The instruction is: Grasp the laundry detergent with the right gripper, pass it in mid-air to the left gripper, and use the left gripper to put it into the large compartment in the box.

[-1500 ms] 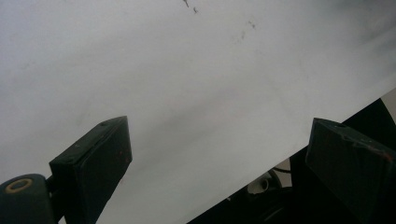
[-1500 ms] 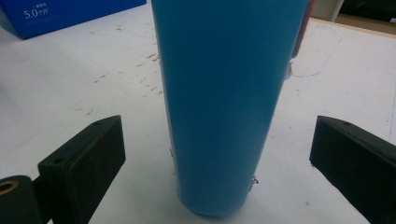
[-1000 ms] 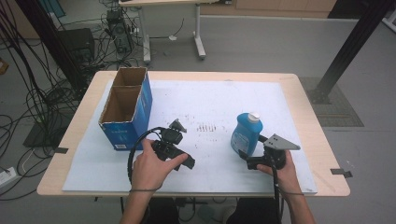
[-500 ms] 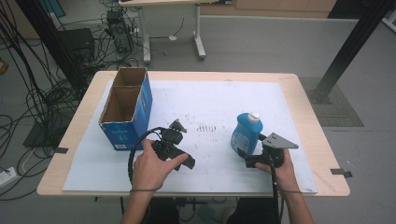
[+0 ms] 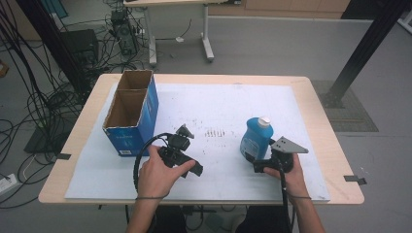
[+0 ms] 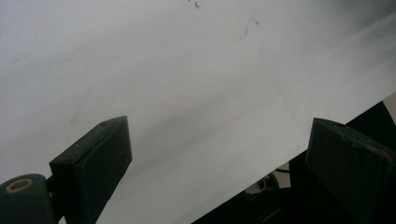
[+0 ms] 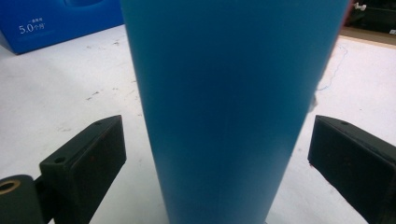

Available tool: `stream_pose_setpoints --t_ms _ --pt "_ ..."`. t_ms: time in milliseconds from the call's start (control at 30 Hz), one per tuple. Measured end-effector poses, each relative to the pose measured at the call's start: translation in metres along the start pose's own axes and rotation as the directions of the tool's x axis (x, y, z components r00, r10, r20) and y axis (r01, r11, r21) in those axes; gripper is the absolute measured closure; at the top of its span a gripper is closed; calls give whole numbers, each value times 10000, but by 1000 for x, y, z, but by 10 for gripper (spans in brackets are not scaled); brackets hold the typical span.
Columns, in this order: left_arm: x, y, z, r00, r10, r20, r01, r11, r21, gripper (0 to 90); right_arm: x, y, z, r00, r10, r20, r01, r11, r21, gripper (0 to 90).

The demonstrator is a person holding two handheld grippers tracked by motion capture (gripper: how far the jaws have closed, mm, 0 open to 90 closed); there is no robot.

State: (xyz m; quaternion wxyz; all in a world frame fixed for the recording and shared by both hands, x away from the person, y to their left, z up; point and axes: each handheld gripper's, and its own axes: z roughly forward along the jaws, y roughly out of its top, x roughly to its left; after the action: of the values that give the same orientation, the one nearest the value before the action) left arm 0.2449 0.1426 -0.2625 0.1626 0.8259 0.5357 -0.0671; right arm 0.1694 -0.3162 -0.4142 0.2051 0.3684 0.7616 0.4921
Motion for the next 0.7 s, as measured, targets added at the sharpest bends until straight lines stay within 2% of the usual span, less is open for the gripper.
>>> stream_pose_setpoints --t_ms 700 --pt "1 2 3 10000 -24 28 24 10000 31 73 0 0 8 10000 54 -40 -54 9999 -99 44"
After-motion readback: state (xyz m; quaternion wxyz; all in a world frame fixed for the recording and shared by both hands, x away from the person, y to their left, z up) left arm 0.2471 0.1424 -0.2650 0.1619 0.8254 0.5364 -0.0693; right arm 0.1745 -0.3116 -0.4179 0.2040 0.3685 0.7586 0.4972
